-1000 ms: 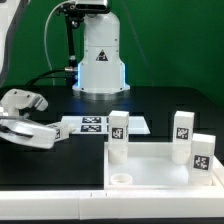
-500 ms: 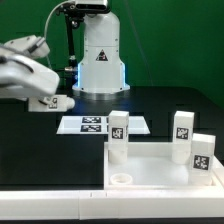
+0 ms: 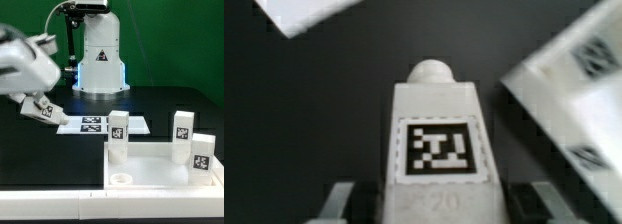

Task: Assemble square table

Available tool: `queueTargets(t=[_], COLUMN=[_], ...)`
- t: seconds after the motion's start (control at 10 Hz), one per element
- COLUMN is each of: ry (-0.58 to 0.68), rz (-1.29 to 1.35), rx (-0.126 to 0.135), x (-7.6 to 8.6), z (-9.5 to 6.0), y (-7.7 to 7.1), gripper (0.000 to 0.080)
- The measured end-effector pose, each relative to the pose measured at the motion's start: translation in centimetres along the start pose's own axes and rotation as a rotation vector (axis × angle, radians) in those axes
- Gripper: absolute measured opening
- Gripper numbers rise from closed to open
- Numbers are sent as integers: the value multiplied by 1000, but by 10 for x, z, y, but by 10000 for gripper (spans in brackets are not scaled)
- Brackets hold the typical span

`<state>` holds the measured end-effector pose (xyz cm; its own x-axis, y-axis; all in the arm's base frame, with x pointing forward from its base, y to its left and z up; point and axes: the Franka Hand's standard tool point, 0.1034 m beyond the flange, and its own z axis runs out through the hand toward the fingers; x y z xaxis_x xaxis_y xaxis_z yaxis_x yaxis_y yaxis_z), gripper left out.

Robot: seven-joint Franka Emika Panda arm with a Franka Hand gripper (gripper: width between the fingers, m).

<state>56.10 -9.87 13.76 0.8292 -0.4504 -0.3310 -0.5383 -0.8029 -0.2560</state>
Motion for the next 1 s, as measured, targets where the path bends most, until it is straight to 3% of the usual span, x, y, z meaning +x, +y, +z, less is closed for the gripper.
queueTargets(t=[0.1,0.2,0.4,0.6,0.7,0.8,0.9,1.0], ry=[80,177,315,431,550,663,719,787], rz=[-21,-13,-27,-41,-78,-191,-285,-266], rx=[-10,-9,-22,-33,-72,-123,-155,-142], x=[5,12,15,18,26,26,24,26], z=[-10,-18,-13,-12,-16,-10,-3,-5], y=[-31,-47,-36,-39,-48,-75,-92,-89], gripper=[285,285,285,286,286,286,286,286])
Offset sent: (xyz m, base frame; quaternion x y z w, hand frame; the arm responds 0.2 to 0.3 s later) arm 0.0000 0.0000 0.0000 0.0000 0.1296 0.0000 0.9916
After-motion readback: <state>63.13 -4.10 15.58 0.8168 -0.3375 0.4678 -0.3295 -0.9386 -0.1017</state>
